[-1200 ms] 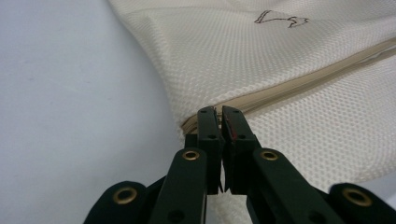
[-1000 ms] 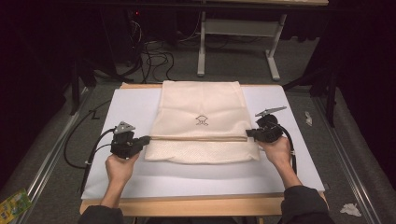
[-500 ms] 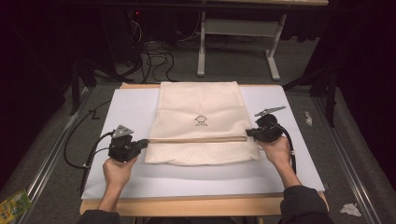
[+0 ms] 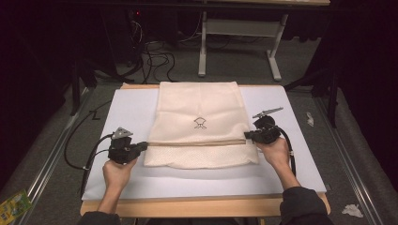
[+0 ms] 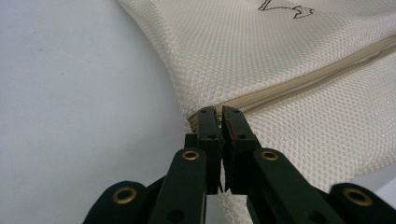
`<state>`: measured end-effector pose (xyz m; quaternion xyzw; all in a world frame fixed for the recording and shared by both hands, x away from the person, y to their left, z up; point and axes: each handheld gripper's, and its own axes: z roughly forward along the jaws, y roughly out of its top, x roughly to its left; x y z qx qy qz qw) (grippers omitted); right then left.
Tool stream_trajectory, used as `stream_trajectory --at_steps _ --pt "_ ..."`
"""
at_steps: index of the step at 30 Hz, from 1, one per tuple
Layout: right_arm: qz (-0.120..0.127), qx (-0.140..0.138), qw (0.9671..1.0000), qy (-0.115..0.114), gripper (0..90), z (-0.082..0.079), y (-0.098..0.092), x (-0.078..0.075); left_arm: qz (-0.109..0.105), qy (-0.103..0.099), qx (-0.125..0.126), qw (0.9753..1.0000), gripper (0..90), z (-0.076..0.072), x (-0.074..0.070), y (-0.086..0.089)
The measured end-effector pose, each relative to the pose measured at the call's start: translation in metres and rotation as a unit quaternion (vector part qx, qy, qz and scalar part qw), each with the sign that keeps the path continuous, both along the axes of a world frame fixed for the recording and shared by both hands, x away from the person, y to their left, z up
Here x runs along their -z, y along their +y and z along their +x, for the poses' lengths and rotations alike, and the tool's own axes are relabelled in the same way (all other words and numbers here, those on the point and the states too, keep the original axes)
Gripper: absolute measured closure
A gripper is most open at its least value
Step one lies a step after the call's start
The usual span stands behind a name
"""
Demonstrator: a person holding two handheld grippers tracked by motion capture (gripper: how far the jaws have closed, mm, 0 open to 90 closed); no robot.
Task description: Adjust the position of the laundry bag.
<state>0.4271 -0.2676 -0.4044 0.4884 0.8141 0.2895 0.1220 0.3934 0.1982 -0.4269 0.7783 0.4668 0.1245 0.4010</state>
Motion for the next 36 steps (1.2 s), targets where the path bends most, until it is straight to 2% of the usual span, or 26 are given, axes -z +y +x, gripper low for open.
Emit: stream_trajectory --at_steps 14,19,36 --pt "0.011 0.001 0.9999 0.009 88.2 -0.008 -0.004 0.014 0.015 0.013 0.005 0.9998 87.2 0.003 0.006 -0.006" --pt "0.017 0.001 0.9998 0.011 88.0 -0.012 -0.006 0.019 0.012 0.012 0.003 0.9999 87.1 0.004 0.007 -0.008" --pt "0.026 0.009 0.9995 0.012 82.9 -0.015 -0.006 0.026 0.023 0.012 0.007 0.9996 86.4 0.005 0.01 -0.009"
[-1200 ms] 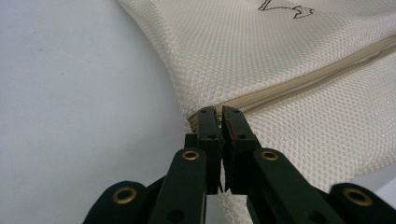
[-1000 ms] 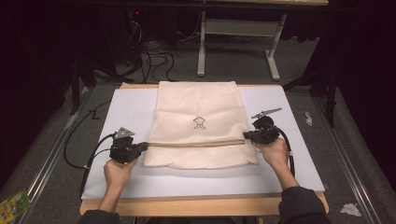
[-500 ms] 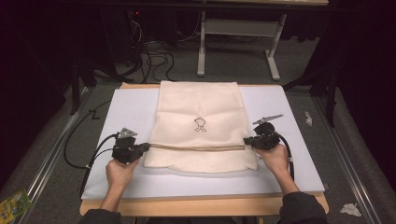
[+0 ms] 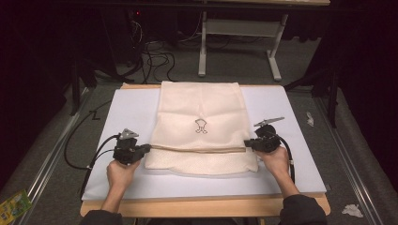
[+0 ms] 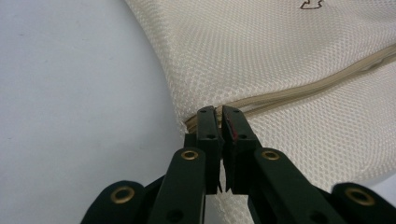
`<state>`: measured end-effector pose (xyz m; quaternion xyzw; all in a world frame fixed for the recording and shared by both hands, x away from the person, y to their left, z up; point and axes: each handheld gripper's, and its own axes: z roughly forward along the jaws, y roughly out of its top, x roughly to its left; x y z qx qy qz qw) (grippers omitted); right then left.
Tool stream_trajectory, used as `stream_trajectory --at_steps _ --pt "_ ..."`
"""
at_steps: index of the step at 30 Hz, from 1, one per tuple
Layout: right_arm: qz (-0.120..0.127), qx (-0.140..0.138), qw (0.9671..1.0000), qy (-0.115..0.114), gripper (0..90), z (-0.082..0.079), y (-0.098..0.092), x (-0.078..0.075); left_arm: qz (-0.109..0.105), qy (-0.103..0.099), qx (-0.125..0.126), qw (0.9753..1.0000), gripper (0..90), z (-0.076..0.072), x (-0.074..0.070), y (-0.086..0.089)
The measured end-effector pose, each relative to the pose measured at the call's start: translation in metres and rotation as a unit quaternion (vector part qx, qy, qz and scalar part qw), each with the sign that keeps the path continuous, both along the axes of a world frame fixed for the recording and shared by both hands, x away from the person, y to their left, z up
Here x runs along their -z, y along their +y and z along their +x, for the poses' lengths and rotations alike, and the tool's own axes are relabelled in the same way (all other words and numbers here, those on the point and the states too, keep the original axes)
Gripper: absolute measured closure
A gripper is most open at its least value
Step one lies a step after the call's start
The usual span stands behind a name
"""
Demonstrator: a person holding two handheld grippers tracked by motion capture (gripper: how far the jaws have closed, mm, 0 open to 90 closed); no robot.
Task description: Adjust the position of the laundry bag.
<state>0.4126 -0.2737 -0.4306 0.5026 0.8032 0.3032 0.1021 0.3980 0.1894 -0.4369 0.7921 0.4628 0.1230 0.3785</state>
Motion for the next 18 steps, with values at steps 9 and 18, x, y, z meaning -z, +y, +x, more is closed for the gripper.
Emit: stream_trajectory --at_steps 9,18 --pt "0.003 0.006 0.9999 -0.009 73.3 -0.002 0.0 0.001 -0.001 -0.003 0.004 1.0 84.8 0.001 0.001 -0.001" --pt "0.011 0.027 0.9987 -0.041 58.4 -0.008 -0.004 -0.007 -0.021 -0.033 -0.003 0.9992 74.9 -0.002 -0.008 0.004"
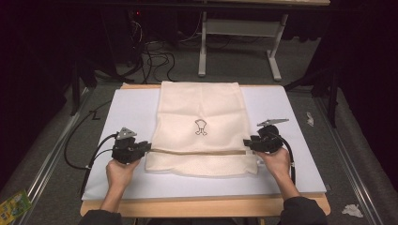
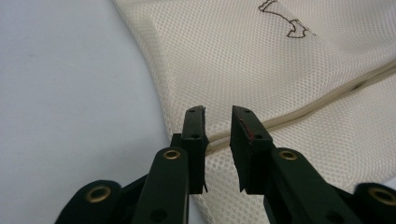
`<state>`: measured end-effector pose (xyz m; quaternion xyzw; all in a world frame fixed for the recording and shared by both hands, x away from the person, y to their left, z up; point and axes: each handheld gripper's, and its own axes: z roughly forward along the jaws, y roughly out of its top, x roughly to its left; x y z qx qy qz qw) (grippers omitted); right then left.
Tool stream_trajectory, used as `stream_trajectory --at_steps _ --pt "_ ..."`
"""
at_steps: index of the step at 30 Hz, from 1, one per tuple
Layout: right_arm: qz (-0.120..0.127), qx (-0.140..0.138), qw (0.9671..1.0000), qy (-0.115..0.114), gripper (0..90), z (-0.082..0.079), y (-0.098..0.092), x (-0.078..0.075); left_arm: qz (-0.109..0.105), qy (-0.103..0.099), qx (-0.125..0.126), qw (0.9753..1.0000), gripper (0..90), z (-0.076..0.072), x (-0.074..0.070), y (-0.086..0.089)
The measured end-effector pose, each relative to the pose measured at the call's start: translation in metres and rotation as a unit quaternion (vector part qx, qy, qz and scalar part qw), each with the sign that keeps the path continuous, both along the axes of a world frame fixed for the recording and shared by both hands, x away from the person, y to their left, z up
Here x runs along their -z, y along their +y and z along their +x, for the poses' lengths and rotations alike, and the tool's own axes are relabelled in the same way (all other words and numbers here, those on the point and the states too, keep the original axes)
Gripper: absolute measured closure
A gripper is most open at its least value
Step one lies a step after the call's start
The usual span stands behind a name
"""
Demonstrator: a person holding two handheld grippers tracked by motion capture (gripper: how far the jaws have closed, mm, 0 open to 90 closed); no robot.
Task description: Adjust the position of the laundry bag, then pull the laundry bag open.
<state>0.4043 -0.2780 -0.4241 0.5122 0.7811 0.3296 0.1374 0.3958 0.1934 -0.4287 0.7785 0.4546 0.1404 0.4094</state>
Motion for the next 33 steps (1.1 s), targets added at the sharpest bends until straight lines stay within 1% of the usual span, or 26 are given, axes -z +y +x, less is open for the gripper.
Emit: stream_trajectory --at_steps 3,6,9,12,14,16,19,20,29,31,33 --pt "0.005 0.002 0.9998 -0.019 59.2 -0.003 -0.003 -0.004 -0.003 -0.018 -0.002 0.9998 72.6 -0.002 -0.005 0.002" --pt "0.01 -0.002 0.9993 -0.037 63.0 -0.009 -0.005 -0.009 -0.011 -0.035 -0.008 0.9993 70.2 -0.005 -0.009 0.005" --pt "0.019 0.0 0.9984 -0.054 65.4 -0.014 -0.01 -0.014 -0.01 -0.042 -0.012 0.999 68.7 -0.006 -0.011 0.006" --pt "0.023 0.006 0.9976 -0.065 66.5 -0.018 -0.014 -0.017 -0.013 -0.049 -0.016 0.9986 68.0 -0.007 -0.014 0.009" --pt "0.026 0.009 0.997 -0.072 66.8 -0.02 -0.017 -0.018 -0.012 -0.052 -0.019 0.9984 67.1 -0.007 -0.014 0.011" --pt "0.031 0.014 0.9967 -0.074 66.8 -0.021 -0.02 -0.019 -0.013 -0.055 -0.021 0.9982 66.3 -0.007 -0.014 0.013" --pt "0.032 0.016 0.9961 -0.081 66.8 -0.023 -0.023 -0.019 -0.015 -0.055 -0.024 0.9981 65.0 -0.007 -0.014 0.014" --pt "0.034 0.017 0.9961 -0.08 66.7 -0.024 -0.024 -0.019 -0.013 -0.055 -0.023 0.9981 64.7 -0.007 -0.013 0.014" --pt "0.039 0.033 0.9945 -0.092 67.7 -0.031 -0.037 -0.018 -0.015 -0.056 -0.031 0.9978 64.5 -0.009 -0.013 0.019" --pt "0.039 0.035 0.9944 -0.092 67.8 -0.032 -0.038 -0.018 -0.017 -0.059 -0.033 0.9975 64.5 -0.009 -0.015 0.021" --pt "0.041 0.035 0.9938 -0.097 67.7 -0.033 -0.04 -0.019 -0.02 -0.062 -0.036 0.9972 64.5 -0.01 -0.015 0.023"
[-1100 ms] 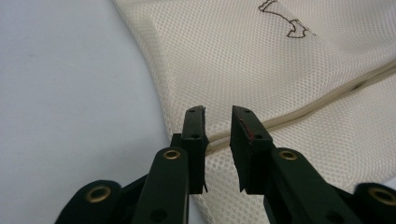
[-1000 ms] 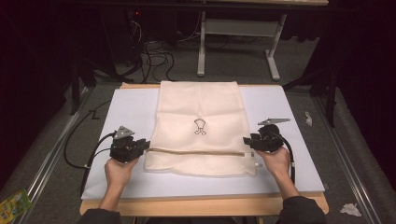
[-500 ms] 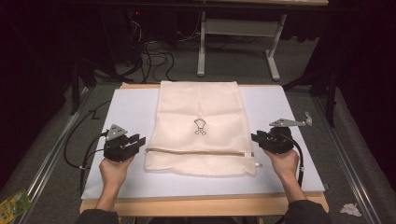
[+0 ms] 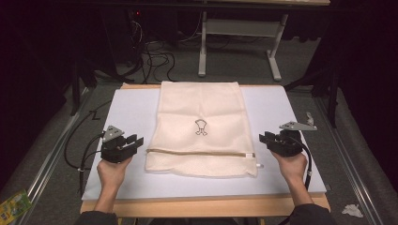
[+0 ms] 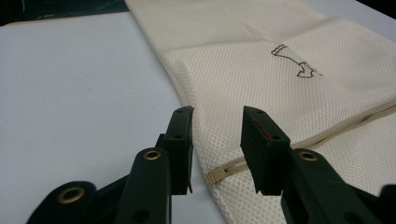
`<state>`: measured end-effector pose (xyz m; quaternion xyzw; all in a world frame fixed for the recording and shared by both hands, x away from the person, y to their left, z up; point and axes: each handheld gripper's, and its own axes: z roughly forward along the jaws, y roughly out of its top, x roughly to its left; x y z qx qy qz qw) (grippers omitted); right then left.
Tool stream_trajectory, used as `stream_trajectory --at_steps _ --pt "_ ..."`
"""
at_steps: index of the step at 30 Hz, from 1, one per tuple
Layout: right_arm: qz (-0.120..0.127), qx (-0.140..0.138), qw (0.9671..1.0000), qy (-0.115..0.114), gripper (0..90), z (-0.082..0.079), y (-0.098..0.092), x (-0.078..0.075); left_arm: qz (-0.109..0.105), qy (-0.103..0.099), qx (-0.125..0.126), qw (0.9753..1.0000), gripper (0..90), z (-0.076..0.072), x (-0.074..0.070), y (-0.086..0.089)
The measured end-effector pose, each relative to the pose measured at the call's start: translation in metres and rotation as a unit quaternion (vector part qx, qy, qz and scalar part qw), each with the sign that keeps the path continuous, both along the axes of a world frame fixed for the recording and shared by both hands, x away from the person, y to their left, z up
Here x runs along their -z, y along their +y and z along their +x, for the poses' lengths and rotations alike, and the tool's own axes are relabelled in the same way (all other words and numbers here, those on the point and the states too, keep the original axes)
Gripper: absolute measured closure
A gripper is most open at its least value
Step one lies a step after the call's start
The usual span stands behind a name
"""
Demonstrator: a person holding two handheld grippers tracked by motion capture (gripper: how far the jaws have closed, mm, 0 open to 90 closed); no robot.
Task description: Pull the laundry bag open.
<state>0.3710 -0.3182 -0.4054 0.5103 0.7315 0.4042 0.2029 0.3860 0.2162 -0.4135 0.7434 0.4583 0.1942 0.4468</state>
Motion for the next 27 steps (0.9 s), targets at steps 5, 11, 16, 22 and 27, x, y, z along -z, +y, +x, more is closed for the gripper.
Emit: stream_trajectory --at_steps 5,11,16,22,27 --pt "0.006 0.009 0.9999 -0.002 67.7 -0.004 -0.005 -0.002 -0.004 -0.003 -0.004 1.0 64.3 -0.001 0.0 0.004" --pt "0.011 0.017 0.9998 -0.008 67.4 -0.008 -0.012 -0.003 -0.013 -0.01 -0.009 0.9998 63.5 -0.002 -0.003 0.01" --pt "0.012 0.024 0.9995 -0.017 67.4 -0.011 -0.02 -0.005 -0.014 -0.013 -0.012 0.9997 63.3 -0.004 -0.004 0.014" --pt "0.021 0.033 0.999 -0.022 67.4 -0.016 -0.026 -0.007 -0.016 -0.014 -0.018 0.9996 63.1 -0.006 -0.005 0.019" --pt "0.024 0.038 0.9986 -0.028 67.2 -0.02 -0.033 -0.009 -0.015 -0.02 -0.025 0.9994 62.9 -0.008 -0.007 0.025"
